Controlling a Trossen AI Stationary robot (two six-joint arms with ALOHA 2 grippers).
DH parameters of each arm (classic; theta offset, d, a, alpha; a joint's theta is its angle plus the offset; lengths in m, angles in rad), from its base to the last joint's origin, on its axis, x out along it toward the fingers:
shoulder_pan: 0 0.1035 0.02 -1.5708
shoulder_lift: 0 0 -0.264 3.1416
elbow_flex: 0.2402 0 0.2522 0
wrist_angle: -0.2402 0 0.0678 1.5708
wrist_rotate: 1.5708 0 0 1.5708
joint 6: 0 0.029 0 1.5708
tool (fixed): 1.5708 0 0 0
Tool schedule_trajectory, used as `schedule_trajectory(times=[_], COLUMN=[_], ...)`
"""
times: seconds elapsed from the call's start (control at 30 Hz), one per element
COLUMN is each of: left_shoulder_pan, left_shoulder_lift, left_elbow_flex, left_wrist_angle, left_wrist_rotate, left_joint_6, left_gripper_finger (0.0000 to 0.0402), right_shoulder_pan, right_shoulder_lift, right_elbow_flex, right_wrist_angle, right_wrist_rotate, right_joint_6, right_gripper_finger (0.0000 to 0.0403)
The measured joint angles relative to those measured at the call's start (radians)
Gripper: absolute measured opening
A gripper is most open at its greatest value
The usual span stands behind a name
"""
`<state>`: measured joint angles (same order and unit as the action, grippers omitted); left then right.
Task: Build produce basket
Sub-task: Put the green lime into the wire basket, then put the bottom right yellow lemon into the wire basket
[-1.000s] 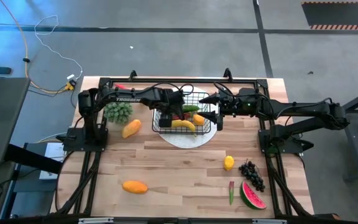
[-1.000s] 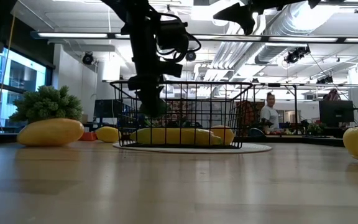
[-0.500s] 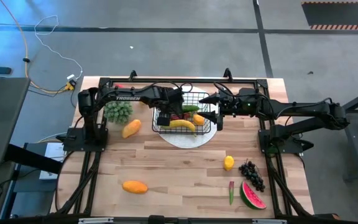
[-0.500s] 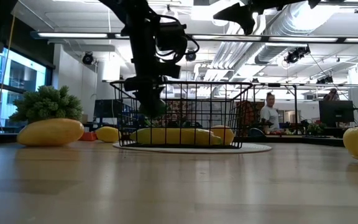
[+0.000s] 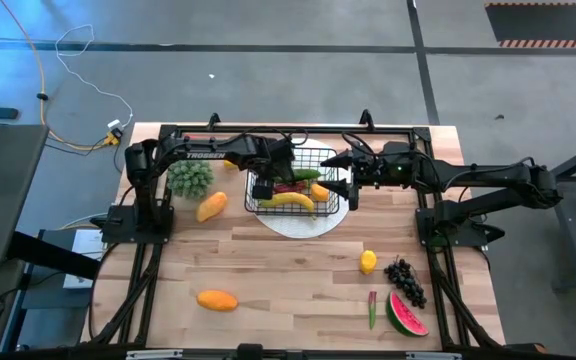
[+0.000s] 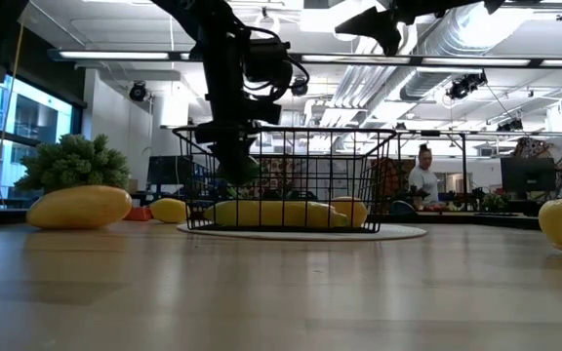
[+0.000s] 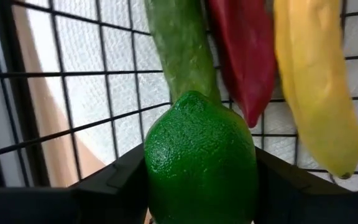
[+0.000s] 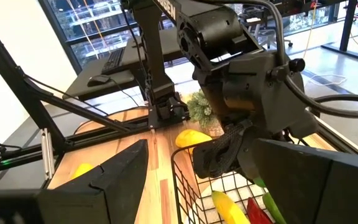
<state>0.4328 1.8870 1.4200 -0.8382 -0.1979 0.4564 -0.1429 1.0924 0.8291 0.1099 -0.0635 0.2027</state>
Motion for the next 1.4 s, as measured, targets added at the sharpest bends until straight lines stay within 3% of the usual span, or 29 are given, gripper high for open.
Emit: schedule_trajectory(times=[0.23, 0.7, 0.93, 1.07, 1.2, 1.3, 1.4], left_shoulder_pan=[0.0, -0.016, -0.017, -0.012, -0.006, -0.011, -0.037], left_shoulder_lift=[0.019, -0.003, -0.094, -0.201, -0.312, -0.419, -0.55], left_elbow_flex=[0.0, 0.015, 0.109, 0.132, 0.13, 0.068, -0.071], left_wrist_angle=[-0.004, -0.037, -0.042, -0.032, -0.015, 0.109, 0.341], left_wrist_rotate=[0.063, -0.013, 0.085, 0.258, 0.424, 0.519, 0.513], left_joint_6=[0.0, 0.07, 0.007, -0.067, -0.248, -0.375, -0.471], left_gripper_finger=[0.0243, 0.0262, 0.0262, 0.0262, 0.0262, 0.0262, 0.026], right_shoulder_pan=[0.0, 0.0, 0.0, 0.0, 0.0, 0.0, 0.0], right_shoulder_lift=[0.0, 0.0, 0.0, 0.0, 0.0, 0.0, 0.0], right_elbow_flex=[0.0, 0.0, 0.0, 0.0, 0.0, 0.0, 0.0], right_wrist_angle=[-0.008, -0.017, -0.016, -0.016, -0.016, -0.016, -0.014], right_wrist_rotate=[0.0, 0.0, 0.0, 0.0, 0.0, 0.0, 0.0], right_joint_6=[-0.001, -0.001, -0.001, -0.001, -0.001, -0.001, -0.001], right_gripper_finger=[0.0271, 0.0271, 0.0271, 0.0271, 0.0271, 0.0271, 0.0271])
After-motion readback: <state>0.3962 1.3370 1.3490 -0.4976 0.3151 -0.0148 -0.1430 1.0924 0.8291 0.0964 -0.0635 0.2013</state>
